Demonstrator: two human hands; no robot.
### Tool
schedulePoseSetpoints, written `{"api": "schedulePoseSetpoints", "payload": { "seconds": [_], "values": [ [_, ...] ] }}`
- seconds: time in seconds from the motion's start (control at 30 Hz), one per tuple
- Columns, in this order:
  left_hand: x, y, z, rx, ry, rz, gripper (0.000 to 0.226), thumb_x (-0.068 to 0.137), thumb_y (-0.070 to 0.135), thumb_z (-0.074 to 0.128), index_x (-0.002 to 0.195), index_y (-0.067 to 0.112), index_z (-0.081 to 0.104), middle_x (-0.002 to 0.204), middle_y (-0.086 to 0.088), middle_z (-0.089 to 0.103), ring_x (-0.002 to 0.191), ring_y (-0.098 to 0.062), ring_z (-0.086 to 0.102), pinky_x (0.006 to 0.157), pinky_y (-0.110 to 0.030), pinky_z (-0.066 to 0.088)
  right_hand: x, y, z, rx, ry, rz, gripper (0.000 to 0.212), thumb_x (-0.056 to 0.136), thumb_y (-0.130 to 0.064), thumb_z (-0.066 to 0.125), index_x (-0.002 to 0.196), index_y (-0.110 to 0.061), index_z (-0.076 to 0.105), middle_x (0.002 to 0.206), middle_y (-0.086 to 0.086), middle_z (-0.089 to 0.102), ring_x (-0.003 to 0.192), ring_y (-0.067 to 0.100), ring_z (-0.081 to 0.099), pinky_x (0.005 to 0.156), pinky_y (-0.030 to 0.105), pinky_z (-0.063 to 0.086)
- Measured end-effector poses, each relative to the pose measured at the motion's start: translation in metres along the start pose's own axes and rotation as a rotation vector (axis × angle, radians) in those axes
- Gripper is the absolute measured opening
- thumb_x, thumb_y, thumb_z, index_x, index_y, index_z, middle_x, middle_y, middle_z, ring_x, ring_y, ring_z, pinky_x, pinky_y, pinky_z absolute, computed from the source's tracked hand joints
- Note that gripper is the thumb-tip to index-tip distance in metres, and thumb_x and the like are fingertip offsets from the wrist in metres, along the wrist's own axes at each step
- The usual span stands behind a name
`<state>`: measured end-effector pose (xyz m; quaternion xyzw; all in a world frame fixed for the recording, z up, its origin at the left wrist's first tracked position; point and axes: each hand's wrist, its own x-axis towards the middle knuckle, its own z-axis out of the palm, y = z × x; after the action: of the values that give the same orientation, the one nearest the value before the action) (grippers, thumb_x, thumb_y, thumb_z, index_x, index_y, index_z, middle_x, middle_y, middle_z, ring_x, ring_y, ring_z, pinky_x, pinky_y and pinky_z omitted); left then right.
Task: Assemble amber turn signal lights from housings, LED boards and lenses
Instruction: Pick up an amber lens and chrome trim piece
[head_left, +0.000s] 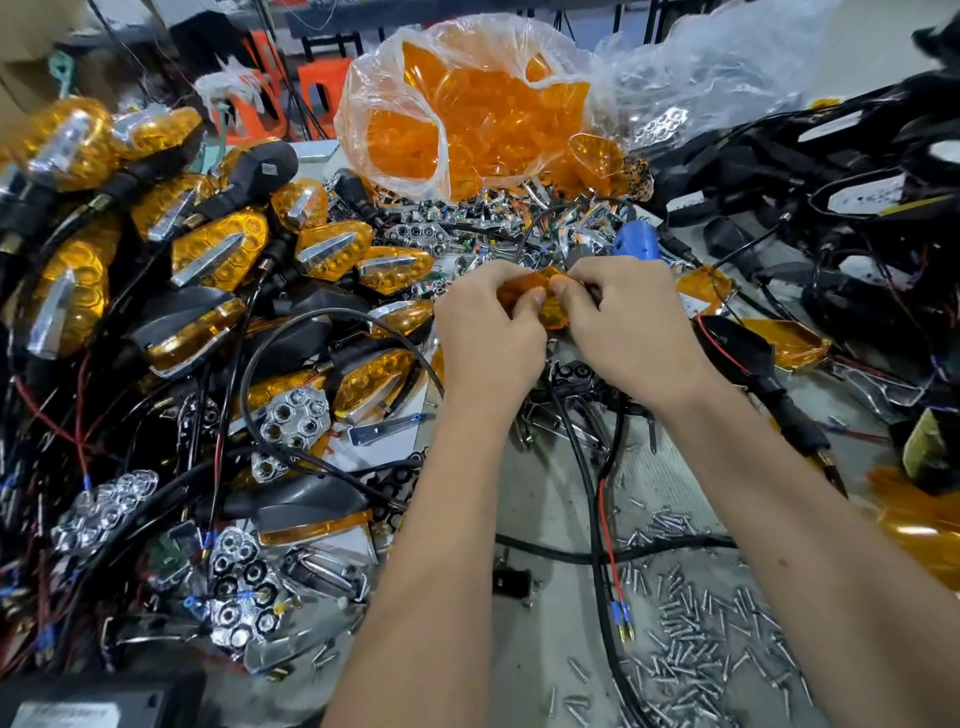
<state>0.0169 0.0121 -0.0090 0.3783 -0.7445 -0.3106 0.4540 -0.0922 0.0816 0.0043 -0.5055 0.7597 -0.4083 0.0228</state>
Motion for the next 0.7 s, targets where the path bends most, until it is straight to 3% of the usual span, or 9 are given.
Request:
{"api": "schedulePoseSetpoints", "payload": {
  "seconds": [0.17,0.33,0.43,0.53,0.6,0.7],
  "values": [
    [0.001,0.003,-0.001,0.027,-0.018,-0.001,0.011,0.09,0.009,0.073,0.094,0.018,0.077,0.076,0.025,0.058,0.074,0.008,0.058,0.068,-0.005,0.042,0.0,0.0,0.0,0.02,-0.002,0.014,0.032,0.102,-0.023,0.058,0.073,-0.014,0.064,0.057,-0.002,0.053,0.052,0.014,0.047,0.048,0.019,0.031],
    [-0.002,0.006,0.001,0.003,0.026,0.029,0.013,0.089,0.009,0.074,0.095,0.021,0.075,0.078,0.027,0.059,0.076,0.009,0.059,0.071,-0.006,0.045,0.0,-0.001,-0.002,0.107,-0.008,0.024,0.037,0.104,-0.02,0.057,0.067,-0.019,0.057,0.054,-0.003,0.05,0.048,0.008,0.046,0.047,0.017,0.031],
    [-0.003,0.007,0.001,-0.112,0.06,-0.007,0.015,0.09,0.012,0.074,0.101,0.02,0.071,0.089,0.02,0.065,0.086,0.001,0.065,0.079,-0.02,0.055,0.002,0.003,-0.009,0.229,-0.102,0.042,0.03,0.105,-0.026,0.058,0.078,-0.016,0.066,0.06,-0.001,0.057,0.049,0.004,0.046,0.05,0.017,0.035],
    [-0.002,0.004,0.001,-0.184,0.053,-0.064,0.01,0.091,0.015,0.074,0.092,0.024,0.071,0.083,0.018,0.067,0.083,-0.003,0.067,0.076,-0.029,0.059,0.002,0.009,-0.011,0.513,-0.191,0.081,0.009,0.099,-0.021,0.069,0.099,-0.013,0.073,0.065,-0.008,0.063,0.054,0.011,0.053,0.05,0.025,0.043],
    [-0.002,0.002,-0.001,-0.234,0.018,-0.095,0.009,0.091,0.018,0.073,0.087,0.026,0.071,0.078,0.02,0.068,0.08,-0.003,0.067,0.074,-0.027,0.059,0.002,0.012,-0.011,0.579,-0.155,0.077,0.013,0.095,-0.01,0.073,0.108,-0.012,0.073,0.072,-0.001,0.07,0.054,0.016,0.057,0.049,0.028,0.046],
    [-0.001,0.0,-0.004,-0.34,-0.042,-0.129,0.011,0.095,0.016,0.069,0.09,0.021,0.077,0.082,0.019,0.071,0.082,-0.013,0.073,0.072,-0.038,0.064,0.004,0.016,-0.013,0.584,-0.084,0.038,0.017,0.092,-0.006,0.075,0.103,-0.019,0.075,0.081,0.008,0.075,0.052,0.016,0.058,0.05,0.027,0.049]
  ]
}}
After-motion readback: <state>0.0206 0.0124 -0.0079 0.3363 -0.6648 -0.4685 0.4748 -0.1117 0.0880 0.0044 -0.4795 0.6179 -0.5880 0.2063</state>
